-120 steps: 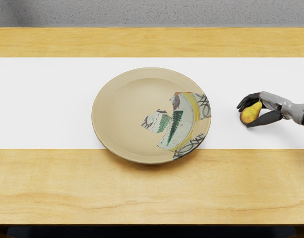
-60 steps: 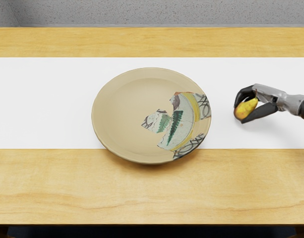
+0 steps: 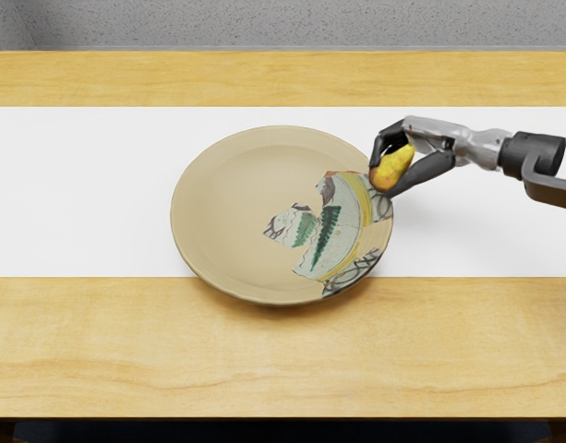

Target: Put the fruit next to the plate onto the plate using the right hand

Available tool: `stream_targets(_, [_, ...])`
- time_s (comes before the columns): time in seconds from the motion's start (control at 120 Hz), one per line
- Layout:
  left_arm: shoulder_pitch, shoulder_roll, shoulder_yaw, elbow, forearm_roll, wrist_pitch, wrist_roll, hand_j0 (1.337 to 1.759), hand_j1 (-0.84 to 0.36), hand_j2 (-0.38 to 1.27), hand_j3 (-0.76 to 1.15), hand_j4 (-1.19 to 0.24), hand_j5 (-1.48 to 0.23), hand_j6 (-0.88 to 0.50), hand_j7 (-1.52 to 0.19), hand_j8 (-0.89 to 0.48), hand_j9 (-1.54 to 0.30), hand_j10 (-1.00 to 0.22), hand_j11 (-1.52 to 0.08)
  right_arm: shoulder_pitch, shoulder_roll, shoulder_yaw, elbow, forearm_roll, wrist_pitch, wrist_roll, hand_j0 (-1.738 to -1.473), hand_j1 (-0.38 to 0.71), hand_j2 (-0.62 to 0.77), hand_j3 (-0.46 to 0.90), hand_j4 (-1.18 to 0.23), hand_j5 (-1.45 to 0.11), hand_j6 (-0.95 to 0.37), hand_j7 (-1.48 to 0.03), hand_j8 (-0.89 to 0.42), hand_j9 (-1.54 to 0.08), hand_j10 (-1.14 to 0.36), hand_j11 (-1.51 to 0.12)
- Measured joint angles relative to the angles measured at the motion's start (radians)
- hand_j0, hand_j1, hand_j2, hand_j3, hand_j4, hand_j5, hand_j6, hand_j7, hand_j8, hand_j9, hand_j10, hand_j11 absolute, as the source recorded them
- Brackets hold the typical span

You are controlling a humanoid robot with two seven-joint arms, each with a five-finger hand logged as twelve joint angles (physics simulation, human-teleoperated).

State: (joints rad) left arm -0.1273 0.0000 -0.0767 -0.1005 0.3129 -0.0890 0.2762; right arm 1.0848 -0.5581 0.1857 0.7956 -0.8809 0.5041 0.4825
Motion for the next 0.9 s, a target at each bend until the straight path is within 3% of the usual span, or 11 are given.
stream_targets(0.075, [0.0, 0.0, 0.0, 0.0, 0.0, 0.0, 0.0, 1.658, 0.33, 0.0, 0.0, -0.02, -0.02, -0.02, -0.02, -0.02, -0.02, -0.02, -0.02, 0.025, 0.032, -0.001, 0.001, -0.005, 0.0, -0.068, -1.654, 0.33, 0.32, 0.0, -0.74, -1.1, -0.47, -1.02, -0.24, -1.03, -0.3, -1.03])
stream_targets(0.225, [0.0, 0.0, 0.0, 0.0, 0.0, 0.0, 0.0, 1.658, 0.33, 0.0, 0.0, -0.02, -0.02, -0.02, -0.02, -0.02, -0.02, -0.02, -0.02, 0.103, 0.13, -0.002, 0.002, -0.017, 0.0, -0.264, -1.653, 0.35, 0.33, 0.0, -0.75, -1.14, -0.44, -1.04, -0.21, -1.05, -0.27, -1.05])
stream_targets(0.492, [0.0, 0.0, 0.0, 0.0, 0.0, 0.0, 0.0, 1.658, 0.33, 0.0, 0.0, -0.02, -0.02, -0.02, -0.02, -0.02, -0.02, -0.02, -0.02, 0.181, 0.251, -0.002, 0.02, -0.051, 0.001, -0.502, -1.652, 0.34, 0.3, 0.0, -0.76, -1.17, -0.43, -1.05, -0.21, -1.07, -0.28, -1.07])
stream_targets(0.675, [0.0, 0.0, 0.0, 0.0, 0.0, 0.0, 0.0, 1.658, 0.33, 0.0, 0.0, -0.02, -0.02, -0.02, -0.02, -0.02, -0.02, -0.02, -0.02, 0.201, 0.303, -0.002, 0.022, -0.061, 0.0, -0.576, -1.653, 0.3, 0.27, 0.0, -0.74, -1.12, -0.47, -1.02, -0.25, -1.06, -0.3, -1.06])
stream_targets(0.725, [0.0, 0.0, 0.0, 0.0, 0.0, 0.0, 0.0, 1.658, 0.33, 0.0, 0.0, -0.02, -0.02, -0.02, -0.02, -0.02, -0.02, -0.02, -0.02, 0.209, 0.32, 0.001, 0.022, -0.052, -0.001, -0.594, -1.654, 0.25, 0.22, 0.0, -0.66, -0.98, -0.45, -0.9, -0.27, -0.93, -0.31, -0.93])
stream_targets(0.808, [0.0, 0.0, 0.0, 0.0, 0.0, 0.0, 0.0, 1.658, 0.33, 0.0, 0.0, -0.02, -0.02, -0.02, -0.02, -0.02, -0.02, -0.02, -0.02, 0.214, 0.337, 0.005, 0.023, -0.009, -0.001, -0.631, -1.656, 0.06, 0.14, 0.0, -0.45, -0.66, -0.31, -0.61, -0.19, -0.63, -0.21, -0.63])
stream_targets(0.9, [0.0, 0.0, 0.0, 0.0, 0.0, 0.0, 0.0, 1.658, 0.33, 0.0, 0.0, -0.02, -0.02, -0.02, -0.02, -0.02, -0.02, -0.02, -0.02, 0.218, 0.344, 0.006, 0.023, 0.016, 0.0, -0.649, -1.656, -0.09, 0.09, 0.0, -0.29, -0.43, -0.2, -0.39, -0.12, -0.4, -0.14, -0.4])
